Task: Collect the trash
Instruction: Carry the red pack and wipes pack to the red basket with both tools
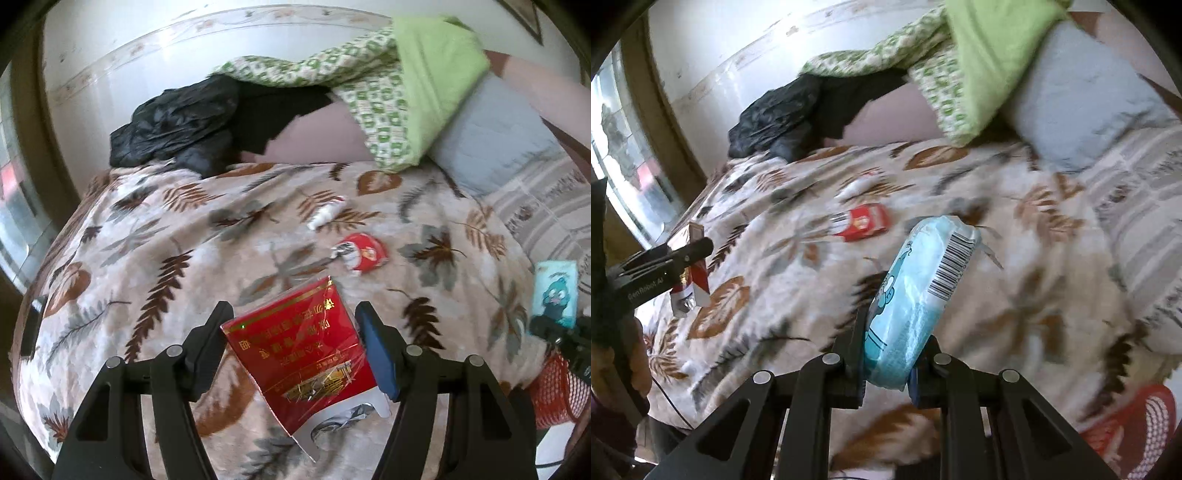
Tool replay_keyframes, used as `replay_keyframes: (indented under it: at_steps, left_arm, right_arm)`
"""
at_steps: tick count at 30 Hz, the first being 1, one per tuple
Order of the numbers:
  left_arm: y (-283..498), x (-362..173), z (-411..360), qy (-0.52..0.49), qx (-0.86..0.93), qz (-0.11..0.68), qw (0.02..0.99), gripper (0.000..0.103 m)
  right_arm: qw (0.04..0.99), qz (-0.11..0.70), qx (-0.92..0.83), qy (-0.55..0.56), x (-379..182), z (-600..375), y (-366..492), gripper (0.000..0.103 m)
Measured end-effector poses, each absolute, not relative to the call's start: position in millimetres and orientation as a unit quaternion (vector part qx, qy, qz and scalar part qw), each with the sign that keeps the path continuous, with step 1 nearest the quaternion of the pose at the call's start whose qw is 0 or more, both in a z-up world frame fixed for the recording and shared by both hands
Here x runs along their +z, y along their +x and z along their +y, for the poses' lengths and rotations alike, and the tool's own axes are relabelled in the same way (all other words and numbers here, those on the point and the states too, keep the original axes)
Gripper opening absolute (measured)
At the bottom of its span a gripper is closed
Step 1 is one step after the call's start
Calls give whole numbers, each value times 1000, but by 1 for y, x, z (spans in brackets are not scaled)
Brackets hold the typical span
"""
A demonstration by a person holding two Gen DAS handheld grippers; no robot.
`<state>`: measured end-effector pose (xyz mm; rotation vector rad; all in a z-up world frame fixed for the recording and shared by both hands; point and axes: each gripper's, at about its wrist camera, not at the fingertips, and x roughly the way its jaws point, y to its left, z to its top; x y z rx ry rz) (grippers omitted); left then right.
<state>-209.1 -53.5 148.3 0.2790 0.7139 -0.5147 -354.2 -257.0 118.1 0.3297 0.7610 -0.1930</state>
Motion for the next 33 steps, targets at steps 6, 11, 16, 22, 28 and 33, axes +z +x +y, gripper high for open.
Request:
replay_keyframes:
  at_steps: [6,11,16,22,28,33]
  left_arm:
    - [-236,160,-78,151,-282,328,889,67]
    - [-255,164,-98,168,-306,316,882,68]
    - [-267,165,-112,177,-320,315,876,68]
    - [-277,163,-121,182,-338,317,867,68]
    - [-291,164,-128,192,-354,304,864,68]
    - [-292,163,-122,189,-348,306,866,68]
  right_arm:
    - [904,348,-147,201,121,-287,-412,17]
    - [890,352,-200,211,113,-299,-446,17]
    - [876,353,-240,224,107,-315,-474,17]
    - [874,343,-242,244,107,-317,-485,17]
    - [876,338,-242,246,110,-312,-490,17]
    - [878,342,-234,239,110,-306,-484,17]
